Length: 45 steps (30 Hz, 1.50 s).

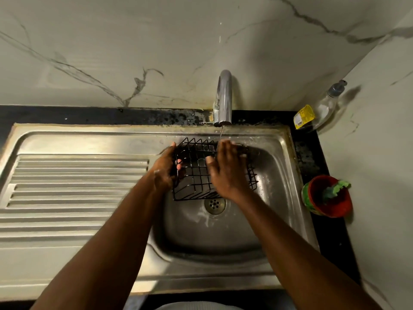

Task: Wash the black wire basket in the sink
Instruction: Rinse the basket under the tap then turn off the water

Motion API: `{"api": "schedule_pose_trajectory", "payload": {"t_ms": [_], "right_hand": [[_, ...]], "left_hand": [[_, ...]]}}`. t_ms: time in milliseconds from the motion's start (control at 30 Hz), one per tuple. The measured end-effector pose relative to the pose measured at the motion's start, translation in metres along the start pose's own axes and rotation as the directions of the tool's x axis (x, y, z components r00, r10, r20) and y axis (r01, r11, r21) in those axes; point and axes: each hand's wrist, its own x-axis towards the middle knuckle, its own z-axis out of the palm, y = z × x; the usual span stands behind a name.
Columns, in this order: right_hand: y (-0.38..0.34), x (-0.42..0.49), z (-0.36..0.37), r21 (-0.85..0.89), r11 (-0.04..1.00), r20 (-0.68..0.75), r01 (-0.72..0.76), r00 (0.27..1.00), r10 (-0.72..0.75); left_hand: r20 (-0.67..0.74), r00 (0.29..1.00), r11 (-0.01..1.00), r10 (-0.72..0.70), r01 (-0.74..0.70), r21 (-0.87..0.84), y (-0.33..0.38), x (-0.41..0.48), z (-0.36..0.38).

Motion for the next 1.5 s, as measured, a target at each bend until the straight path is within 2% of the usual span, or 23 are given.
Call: {"api": "schedule_pose_trajectory", "payload": {"t_ms": [67, 133, 200, 233, 267, 333, 400, 467, 533, 600, 700, 767, 800, 867, 933, 1000, 1033, 1067, 1133, 1200, 1267, 1367, 1500], "right_hand": [[-0.038, -0.01, 0.007, -0.016, 0.981, 0.016, 0.193, 0.981, -0.192], [-0.049, -0.011, 0.005, -0.058, 0.953, 0.024, 0.299, 0.954, -0.298], [-0.034, 0.002, -0.003, -0.098, 0.932, 0.002, 0.349, 0.936, -0.351], [-0.018, 0.01, -0.006, -0.102, 0.942, -0.016, 0.319, 0.947, -0.322], [0.0, 0.017, -0.007, -0.091, 0.967, -0.031, 0.238, 0.97, -0.241], [0.035, 0.029, -0.006, -0.018, 0.999, -0.022, -0.045, 0.999, 0.045], [0.048, 0.035, -0.005, 0.058, 0.944, 0.017, -0.324, 0.946, 0.323], [0.031, 0.03, -0.004, 0.04, 0.914, -0.016, -0.403, 0.915, 0.404], [-0.007, 0.017, -0.002, -0.005, 0.968, -0.068, -0.252, 0.966, 0.251], [-0.045, 0.0, 0.002, -0.064, 0.998, -0.073, 0.013, 0.997, -0.018], [-0.053, -0.01, -0.005, -0.137, 0.957, -0.046, 0.256, 0.963, -0.265], [-0.021, 0.0, -0.015, -0.118, 0.948, -0.117, 0.295, 0.944, -0.308], [0.0, 0.005, -0.019, -0.088, 0.969, -0.165, 0.231, 0.956, -0.243], [0.038, 0.01, -0.026, -0.005, 1.0, -0.203, 0.016, 0.979, -0.017], [0.062, 0.011, -0.036, 0.084, 0.984, -0.124, -0.159, 0.978, 0.169], [0.072, 0.007, -0.051, 0.279, 0.925, -0.023, -0.257, 0.961, 0.274], [0.075, 0.005, -0.057, 0.423, 0.855, 0.026, -0.301, 0.947, 0.32], [0.075, 0.001, -0.063, 0.58, 0.733, 0.106, -0.356, 0.925, 0.365], [0.078, -0.004, -0.067, 0.727, 0.515, 0.27, -0.455, 0.878, 0.394], [0.08, -0.006, -0.067, 0.737, 0.442, 0.357, -0.511, 0.85, 0.387], [0.081, -0.005, -0.07, 0.718, 0.433, 0.37, -0.545, 0.826, 0.425], [0.081, 0.0, -0.071, 0.663, 0.38, 0.417, -0.645, 0.74, 0.528], [0.078, 0.004, -0.083, 0.604, 0.401, 0.436, -0.689, 0.707, 0.558]], "left_hand": [[0.002, 1.0, 0.999, 0.003, -0.003, -0.038, -0.004, 0.004, 0.001], [0.001, 1.0, 0.998, 0.006, -0.006, -0.063, -0.006, 0.005, -0.002], [-0.02, 0.999, 0.994, -0.039, 0.037, -0.104, -0.004, 0.003, -0.006], [-0.019, 0.998, 0.991, -0.055, 0.052, -0.125, -0.002, 0.002, -0.008], [-0.022, 0.999, 0.991, -0.047, 0.044, -0.123, 0.0, 0.002, -0.01], [0.002, 1.0, 0.996, -0.008, 0.008, -0.093, 0.001, -0.003, -0.013], [-0.015, 1.0, 0.998, 0.014, -0.015, -0.061, -0.001, -0.003, -0.014], [-0.03, 1.0, 1.0, 0.002, -0.003, -0.022, -0.006, -0.005, -0.005], [-0.026, 0.999, 1.0, -0.019, 0.018, -0.022, -0.008, -0.009, 0.007], [-0.007, 1.0, 0.998, -0.031, 0.03, -0.057, -0.007, -0.01, 0.015], [0.094, 0.995, 0.996, -0.046, 0.053, -0.074, -0.005, -0.013, 0.015], [0.062, 0.996, 0.993, -0.067, 0.073, -0.097, -0.002, -0.012, 0.009], [0.03, 0.998, 0.994, -0.061, 0.063, -0.09, -0.001, -0.01, 0.005], [0.02, 0.999, 0.998, -0.038, 0.04, -0.057, 0.002, -0.008, -0.004], [0.037, 0.998, 0.999, -0.049, 0.05, -0.011, 0.001, -0.008, -0.01], [0.036, 0.996, 0.997, -0.081, 0.081, 0.002, -0.002, -0.008, -0.011], [0.039, 0.995, 0.995, -0.095, 0.095, -0.007, -0.004, -0.007, -0.01], [0.042, 0.994, 0.995, -0.1, 0.101, -0.011, -0.006, -0.006, -0.01], [0.057, 0.993, 0.994, -0.105, 0.105, -0.008, -0.008, -0.003, -0.01], [0.066, 0.991, 0.993, -0.114, 0.114, -0.002, -0.009, 0.0, -0.011], [0.053, 0.993, 0.994, -0.11, 0.11, 0.006, -0.01, 0.003, -0.009], [0.046, 0.996, 0.993, -0.078, 0.074, 0.086, -0.007, 0.001, 0.001], [0.065, 0.993, 0.949, 0.099, -0.114, 0.293, -0.008, -0.009, 0.016]]}}
